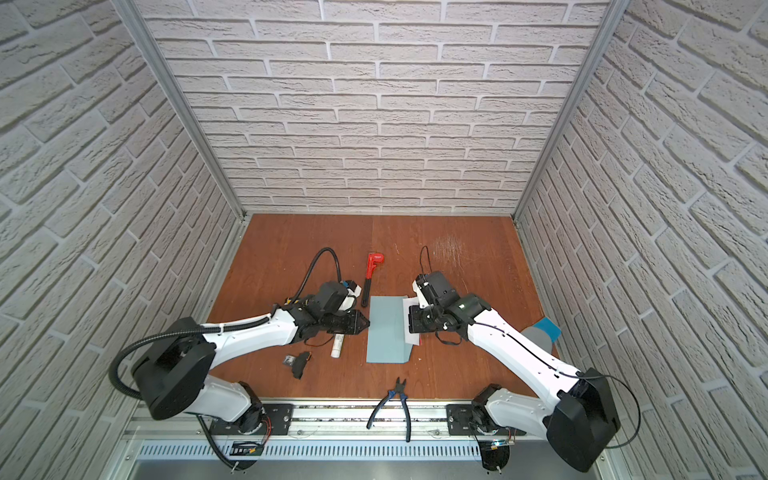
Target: Place the letter into the envelope and seal it
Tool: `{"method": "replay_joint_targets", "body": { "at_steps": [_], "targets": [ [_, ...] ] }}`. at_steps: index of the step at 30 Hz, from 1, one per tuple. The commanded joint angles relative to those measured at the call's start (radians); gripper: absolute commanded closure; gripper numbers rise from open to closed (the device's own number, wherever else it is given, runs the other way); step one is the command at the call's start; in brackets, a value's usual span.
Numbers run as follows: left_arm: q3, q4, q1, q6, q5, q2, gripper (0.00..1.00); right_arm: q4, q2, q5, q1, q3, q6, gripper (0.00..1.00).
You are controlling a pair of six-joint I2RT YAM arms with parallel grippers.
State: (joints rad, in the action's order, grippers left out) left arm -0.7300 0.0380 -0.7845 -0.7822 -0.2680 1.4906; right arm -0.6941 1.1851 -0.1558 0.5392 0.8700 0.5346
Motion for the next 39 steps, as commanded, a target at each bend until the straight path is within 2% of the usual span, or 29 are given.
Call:
{"method": "replay_joint_targets", "body": {
  "at_steps": [1,10,23,29,32,36,39],
  "targets": [
    [-0.022,-0.061,-0.007,-0.002,-0.020,0.037,0.76,0.068,0.027,-0.025,-0.015,-0.022,-0.007,0.94],
    [-0.047,-0.133,-0.009,-0.010,-0.063,0.140,0.78,0.168,0.149,-0.113,-0.035,-0.043,0.011,0.93],
    [-0.078,-0.126,-0.010,-0.005,-0.081,0.249,0.91,0.184,0.264,-0.114,-0.058,-0.051,-0.016,0.88],
    [-0.078,-0.104,-0.008,0.003,-0.071,0.266,0.95,0.196,0.294,-0.131,-0.062,-0.054,-0.020,0.74],
    [-0.081,-0.097,-0.006,0.006,-0.071,0.276,0.96,0.200,0.308,-0.137,-0.062,-0.052,-0.019,0.71],
    [-0.086,-0.086,-0.004,0.008,-0.069,0.287,0.98,0.196,0.318,-0.137,-0.062,-0.051,-0.019,0.73],
    [-0.089,-0.079,-0.002,0.009,-0.068,0.292,0.98,0.188,0.324,-0.126,-0.066,-0.049,-0.018,0.80]
  ]
}}
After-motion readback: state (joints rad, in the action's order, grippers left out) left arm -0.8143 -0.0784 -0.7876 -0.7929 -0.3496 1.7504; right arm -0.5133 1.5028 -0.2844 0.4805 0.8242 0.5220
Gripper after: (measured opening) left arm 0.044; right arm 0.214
